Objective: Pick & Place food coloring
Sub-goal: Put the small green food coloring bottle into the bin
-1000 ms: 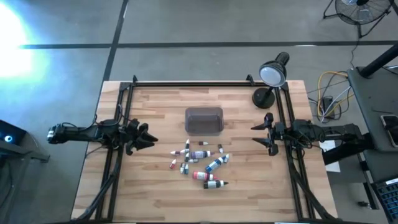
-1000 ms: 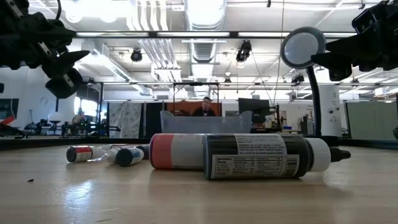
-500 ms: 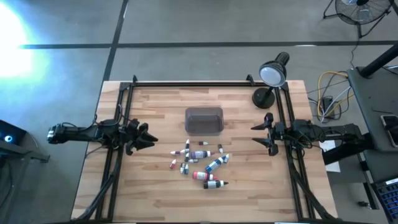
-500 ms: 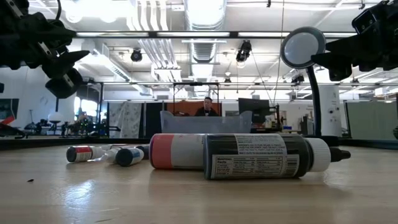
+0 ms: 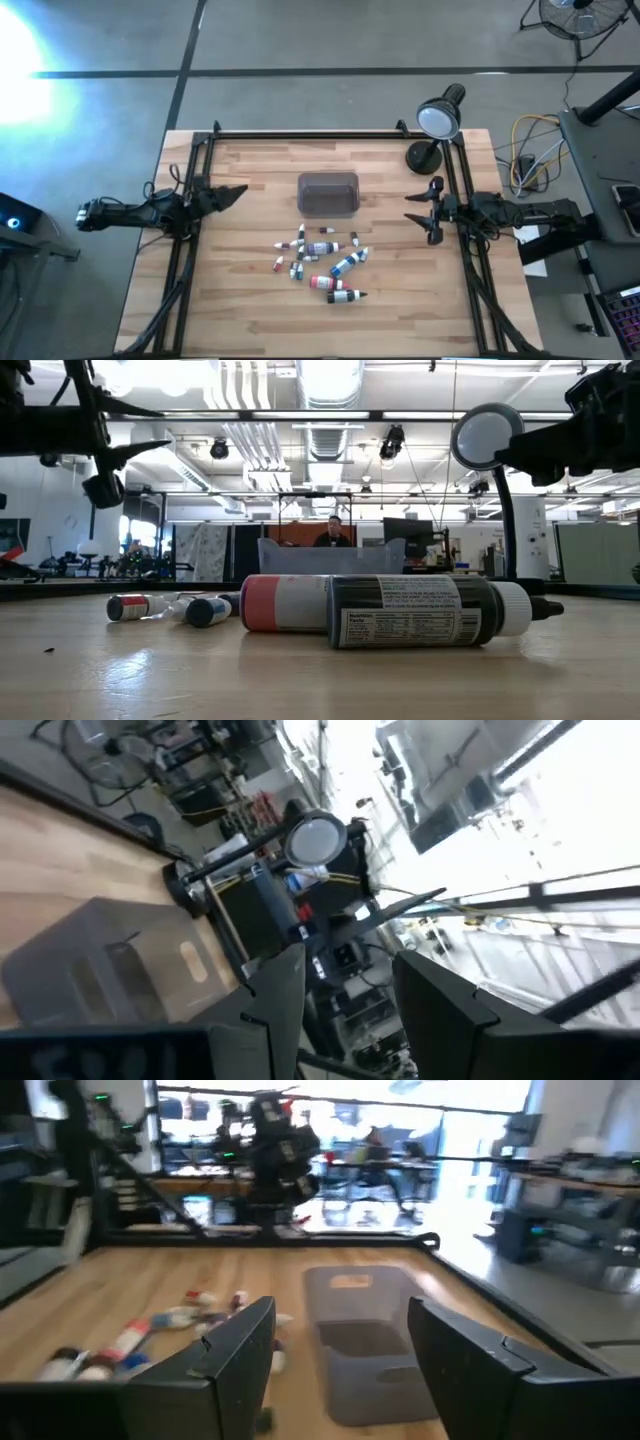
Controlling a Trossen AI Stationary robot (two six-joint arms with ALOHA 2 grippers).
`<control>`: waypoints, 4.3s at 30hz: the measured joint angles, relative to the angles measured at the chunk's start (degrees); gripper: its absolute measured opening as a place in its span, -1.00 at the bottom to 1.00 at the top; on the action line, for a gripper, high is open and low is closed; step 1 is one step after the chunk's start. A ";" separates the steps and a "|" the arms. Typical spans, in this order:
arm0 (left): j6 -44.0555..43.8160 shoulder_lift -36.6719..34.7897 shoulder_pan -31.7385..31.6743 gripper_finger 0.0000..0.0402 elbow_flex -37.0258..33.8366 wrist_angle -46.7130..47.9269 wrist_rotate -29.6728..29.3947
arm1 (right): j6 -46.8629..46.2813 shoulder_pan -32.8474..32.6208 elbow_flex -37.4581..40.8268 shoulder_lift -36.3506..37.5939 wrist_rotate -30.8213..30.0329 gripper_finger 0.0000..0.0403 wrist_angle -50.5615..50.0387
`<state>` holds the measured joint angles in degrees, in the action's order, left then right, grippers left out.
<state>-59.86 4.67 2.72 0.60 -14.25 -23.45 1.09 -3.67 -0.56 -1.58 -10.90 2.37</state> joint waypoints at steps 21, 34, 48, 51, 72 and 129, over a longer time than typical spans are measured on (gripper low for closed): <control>-2.67 0.30 -0.05 -0.35 0.00 1.42 -4.66 | -16.10 -0.06 0.00 -0.04 -5.17 0.11 12.65; -5.33 0.29 -0.04 -0.35 0.00 -0.78 -3.46 | -36.73 -0.08 -0.02 -0.06 -27.17 0.11 23.85; -3.64 0.31 -0.04 -0.35 0.00 -0.13 -3.40 | -82.54 -0.13 -3.25 -20.85 -5.44 0.11 7.66; -3.62 0.31 -0.04 -0.35 0.00 0.83 -3.18 | -89.18 -0.13 -8.63 -29.83 2.48 0.11 -1.52; 9.15 4.12 0.02 -0.35 0.22 12.40 9.02 | -116.42 -8.07 -37.29 -77.72 11.44 0.11 -19.82; 16.50 7.84 0.00 -0.35 0.07 12.77 10.50 | -81.09 -6.12 -66.08 -106.12 14.16 -0.10 -42.90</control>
<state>-43.36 12.50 2.72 0.67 -1.47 -12.95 -80.01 -9.79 -66.64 -107.70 3.26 -40.53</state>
